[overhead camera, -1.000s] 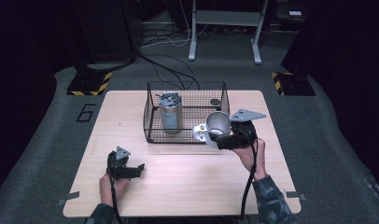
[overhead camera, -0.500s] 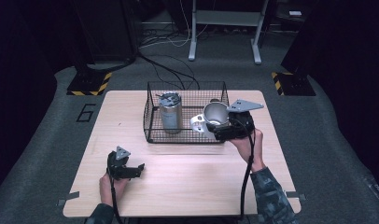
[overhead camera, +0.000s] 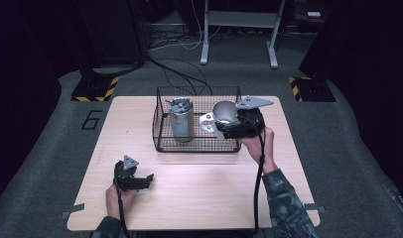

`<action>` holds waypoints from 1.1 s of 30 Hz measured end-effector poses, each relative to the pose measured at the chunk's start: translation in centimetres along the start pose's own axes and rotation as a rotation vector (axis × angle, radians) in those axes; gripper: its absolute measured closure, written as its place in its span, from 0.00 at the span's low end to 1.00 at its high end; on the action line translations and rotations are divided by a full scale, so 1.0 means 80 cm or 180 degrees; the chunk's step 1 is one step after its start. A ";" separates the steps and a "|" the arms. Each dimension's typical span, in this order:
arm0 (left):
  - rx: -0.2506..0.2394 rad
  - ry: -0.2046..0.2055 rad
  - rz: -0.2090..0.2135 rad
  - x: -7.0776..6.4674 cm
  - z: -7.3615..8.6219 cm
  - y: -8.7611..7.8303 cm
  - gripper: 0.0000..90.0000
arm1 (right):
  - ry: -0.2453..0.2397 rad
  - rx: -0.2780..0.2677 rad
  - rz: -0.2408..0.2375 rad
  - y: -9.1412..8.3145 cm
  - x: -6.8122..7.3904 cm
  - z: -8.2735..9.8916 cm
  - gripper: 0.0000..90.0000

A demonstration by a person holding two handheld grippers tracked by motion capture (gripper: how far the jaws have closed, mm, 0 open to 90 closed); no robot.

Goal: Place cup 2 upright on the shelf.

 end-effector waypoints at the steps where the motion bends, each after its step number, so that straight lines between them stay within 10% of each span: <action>1: -0.0010 -0.0015 0.0000 0.000 0.000 0.000 0.10 | 0.0005 0.0010 -0.0005 0.003 -0.001 -0.001 0.08; 33: -0.0006 -0.0004 0.0002 0.000 0.000 0.000 0.10 | 0.0043 0.0271 0.0114 0.058 -0.023 0.000 0.08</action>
Point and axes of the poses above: each handheld gripper's, and its own axes: y roughly forward along the jaws, z roughly out of its underside, x roughly to its left, the point moved 3 cm from there along y, roughly forward along the jaws, and after that the axes turned 8 degrees about -y, right-handed, at the moved point
